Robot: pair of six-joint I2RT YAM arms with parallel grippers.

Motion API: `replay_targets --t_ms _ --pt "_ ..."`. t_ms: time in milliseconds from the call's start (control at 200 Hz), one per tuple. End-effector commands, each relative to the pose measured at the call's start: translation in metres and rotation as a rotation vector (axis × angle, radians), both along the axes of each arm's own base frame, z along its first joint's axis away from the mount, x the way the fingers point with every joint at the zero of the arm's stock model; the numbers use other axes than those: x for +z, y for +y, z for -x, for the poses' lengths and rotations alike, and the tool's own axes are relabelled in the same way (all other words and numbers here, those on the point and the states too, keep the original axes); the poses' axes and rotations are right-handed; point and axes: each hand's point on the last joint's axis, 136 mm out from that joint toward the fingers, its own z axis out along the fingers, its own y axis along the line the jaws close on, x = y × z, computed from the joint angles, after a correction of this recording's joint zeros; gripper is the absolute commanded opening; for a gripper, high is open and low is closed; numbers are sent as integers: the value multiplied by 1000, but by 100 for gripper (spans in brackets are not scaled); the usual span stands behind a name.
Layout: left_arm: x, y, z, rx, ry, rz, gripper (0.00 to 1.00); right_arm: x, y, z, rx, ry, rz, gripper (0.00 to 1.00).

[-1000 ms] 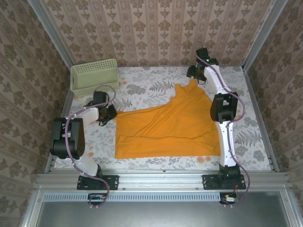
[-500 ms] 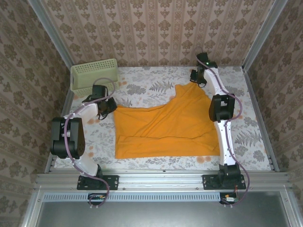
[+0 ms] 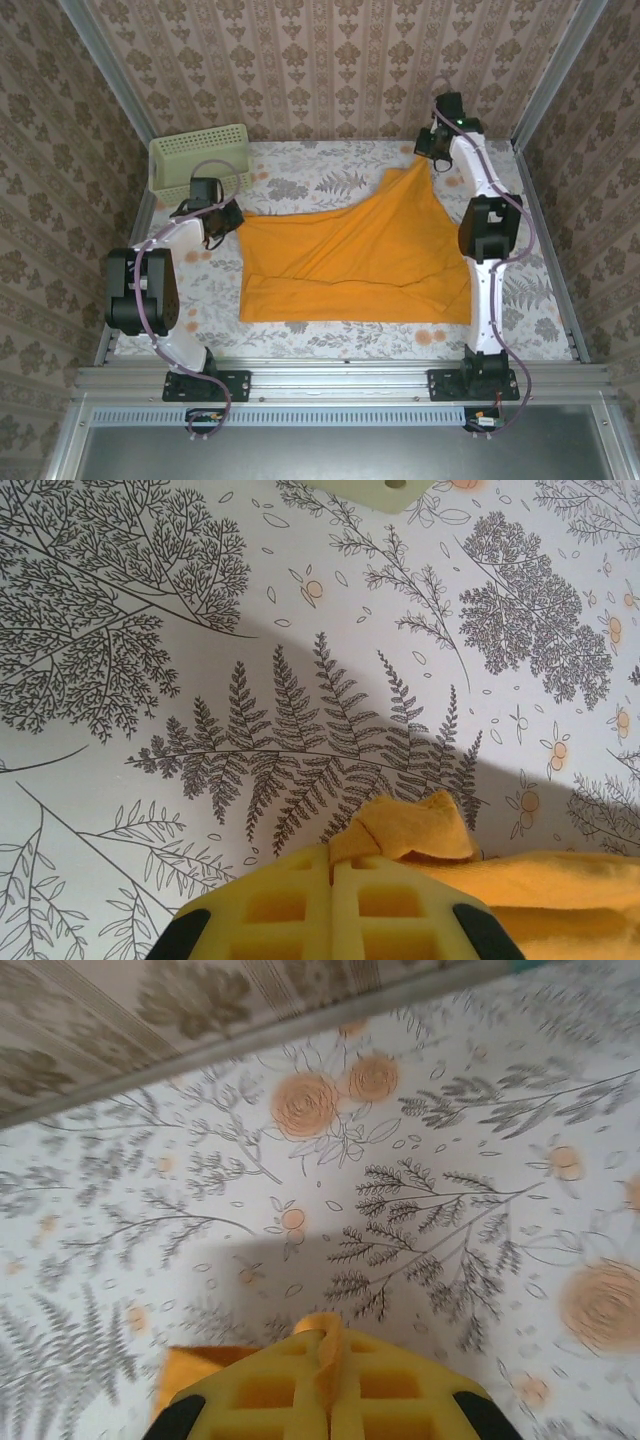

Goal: Fold the inside-out t-shirt

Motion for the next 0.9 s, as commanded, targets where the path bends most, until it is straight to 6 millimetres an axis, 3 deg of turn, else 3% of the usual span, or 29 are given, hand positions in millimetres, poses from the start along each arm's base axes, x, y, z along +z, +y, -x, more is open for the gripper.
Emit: replay_targets --t_ms 0,270,450,745,895 --pt "9 0 -1 -20 -42 14 0 53 3 7 20 -153 -9 0" --pt "29 -5 16 -41 -87 44 0 64 1 67 -1 -180 -10 0" --pt "30 -4 38 -46 -102 47 0 50 -10 122 -71 -141 11 0" --pt "28 -11 74 -65 -136 105 0 45 -17 215 -166 -148 -19 1" --pt "26 -8 98 -60 -136 102 0 22 -18 260 -212 -98 -46 1"
